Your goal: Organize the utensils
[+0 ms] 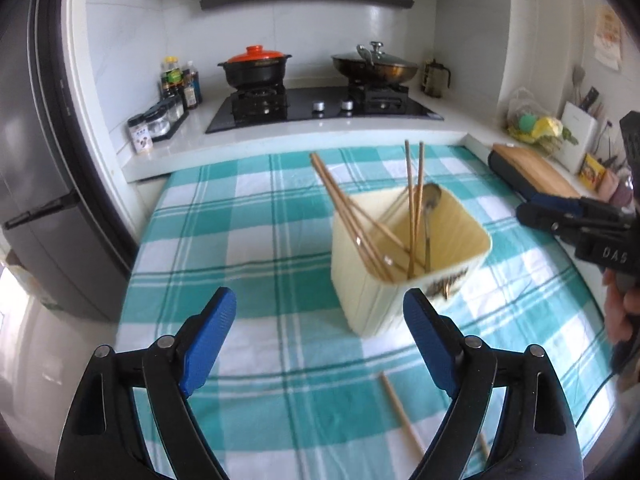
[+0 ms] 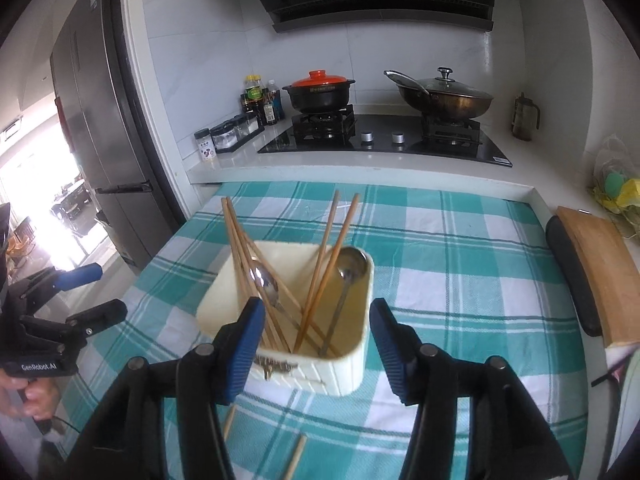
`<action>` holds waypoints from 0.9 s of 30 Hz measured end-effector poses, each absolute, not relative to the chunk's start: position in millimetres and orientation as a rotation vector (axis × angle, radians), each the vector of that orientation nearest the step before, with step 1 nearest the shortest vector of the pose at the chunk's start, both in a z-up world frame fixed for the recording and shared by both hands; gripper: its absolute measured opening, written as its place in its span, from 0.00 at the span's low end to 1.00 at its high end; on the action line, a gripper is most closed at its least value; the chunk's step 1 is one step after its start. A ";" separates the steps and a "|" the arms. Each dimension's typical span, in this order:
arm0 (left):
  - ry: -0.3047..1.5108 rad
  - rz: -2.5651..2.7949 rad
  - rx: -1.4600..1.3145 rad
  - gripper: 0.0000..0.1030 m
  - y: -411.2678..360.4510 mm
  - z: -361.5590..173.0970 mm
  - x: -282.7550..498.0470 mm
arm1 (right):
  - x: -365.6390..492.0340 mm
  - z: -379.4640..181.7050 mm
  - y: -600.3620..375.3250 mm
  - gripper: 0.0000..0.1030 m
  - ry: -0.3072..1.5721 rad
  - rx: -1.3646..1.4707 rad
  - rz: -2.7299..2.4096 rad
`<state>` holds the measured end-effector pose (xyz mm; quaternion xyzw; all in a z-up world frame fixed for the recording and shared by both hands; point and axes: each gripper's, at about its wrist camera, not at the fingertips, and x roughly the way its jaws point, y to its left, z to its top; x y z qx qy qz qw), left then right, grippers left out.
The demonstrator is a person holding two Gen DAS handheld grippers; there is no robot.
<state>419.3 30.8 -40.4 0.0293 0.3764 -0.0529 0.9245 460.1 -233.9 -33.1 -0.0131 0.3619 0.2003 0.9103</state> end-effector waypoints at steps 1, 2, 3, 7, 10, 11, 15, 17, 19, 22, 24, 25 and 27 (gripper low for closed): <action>0.782 -0.108 0.069 0.84 33.8 -42.3 405.7 | 445.6 -34.9 -238.4 0.56 0.748 -0.038 0.417; 0.788 -0.109 0.073 0.85 36.8 -43.9 391.3 | 430.6 -37.5 -242.7 0.56 0.752 -0.048 0.418; 0.794 -0.109 0.074 0.87 39.3 -45.6 378.7 | 415.3 -40.2 -247.0 0.56 0.759 -0.062 0.417; 0.797 -0.110 0.040 0.90 44.0 -53.5 329.1 | 358.9 -53.1 -254.2 0.56 0.762 -0.164 0.394; 0.789 -0.114 -0.020 0.90 41.4 -60.6 303.3 | 323.4 -64.3 -254.5 0.57 0.749 -0.223 0.363; 0.781 -0.117 -0.040 0.91 38.6 -63.6 294.9 | 313.8 -68.0 -254.2 0.57 0.750 -0.227 0.357; 0.761 -0.122 -0.119 0.92 27.6 -79.9 269.2 | 277.6 -80.0 -247.8 0.57 0.722 -0.232 0.318; 0.765 -0.122 -0.158 0.92 22.5 -90.1 259.9 | 261.1 -86.5 -241.7 0.57 0.693 -0.247 0.281; 0.772 -0.112 -0.190 0.92 19.7 -99.7 252.3 | 247.2 -93.7 -237.4 0.57 0.661 -0.244 0.237; 0.783 -0.105 -0.202 0.92 15.7 -108.6 245.0 | 233.0 -104.8 -232.3 0.57 0.634 -0.233 0.183; 0.786 -0.104 -0.190 0.92 13.9 -109.8 242.1 | 229.8 -109.5 -229.5 0.57 0.641 -0.227 0.178; 0.785 -0.103 -0.186 0.92 13.5 -109.5 240.8 | 229.3 -110.5 -228.0 0.57 0.648 -0.223 0.186; 0.776 -0.093 -0.184 0.92 14.4 -108.6 238.4 | 227.7 -110.7 -225.1 0.57 0.648 -0.222 0.195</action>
